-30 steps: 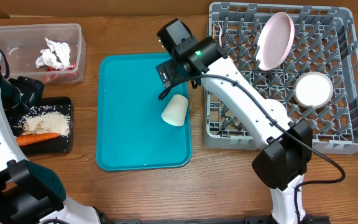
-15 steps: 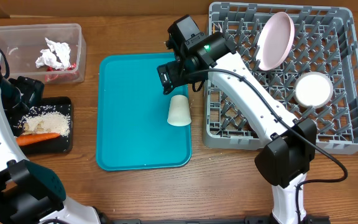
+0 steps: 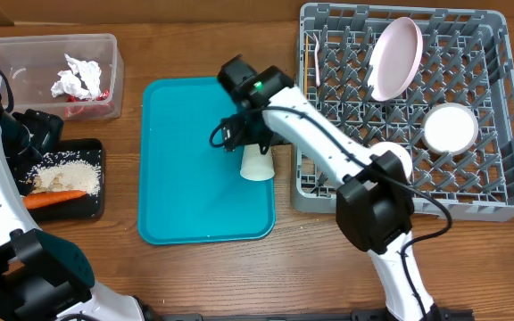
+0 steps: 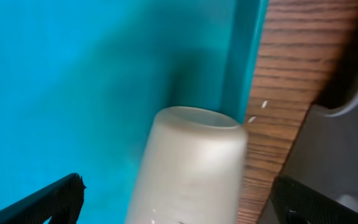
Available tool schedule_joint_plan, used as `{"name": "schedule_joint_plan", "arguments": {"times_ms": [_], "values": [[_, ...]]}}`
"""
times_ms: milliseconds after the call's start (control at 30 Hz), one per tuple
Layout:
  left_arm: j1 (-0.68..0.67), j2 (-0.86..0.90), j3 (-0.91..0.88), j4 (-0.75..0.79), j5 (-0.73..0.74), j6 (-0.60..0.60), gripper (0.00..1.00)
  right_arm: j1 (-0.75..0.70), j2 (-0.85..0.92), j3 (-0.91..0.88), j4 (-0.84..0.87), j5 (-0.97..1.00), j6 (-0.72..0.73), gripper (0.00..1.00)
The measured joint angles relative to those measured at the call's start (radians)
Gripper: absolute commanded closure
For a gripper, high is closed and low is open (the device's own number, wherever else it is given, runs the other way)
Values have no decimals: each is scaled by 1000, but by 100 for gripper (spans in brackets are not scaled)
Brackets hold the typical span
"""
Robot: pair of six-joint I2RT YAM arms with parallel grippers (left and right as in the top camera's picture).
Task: Sort waste into correct bins and load items into the dishwasher rack
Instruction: 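Grasp the white cup with the right gripper and stand it upright, then lift the white cup and carry it right over the dish rack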
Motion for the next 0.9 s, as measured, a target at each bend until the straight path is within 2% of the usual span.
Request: {"name": "schedule_joint_plan", "arguments": {"times_ms": [400,533,700,900], "values": [[0,0,0,0,0,0,0,14,52,0,11,33,76,0],[0,0,0,0,0,0,0,14,72,0,13,34,84,6],[0,0,0,0,0,0,0,14,79,0,16,34,89,23],[0,0,0,0,0,0,0,14,79,0,-3,34,95,22]]}}
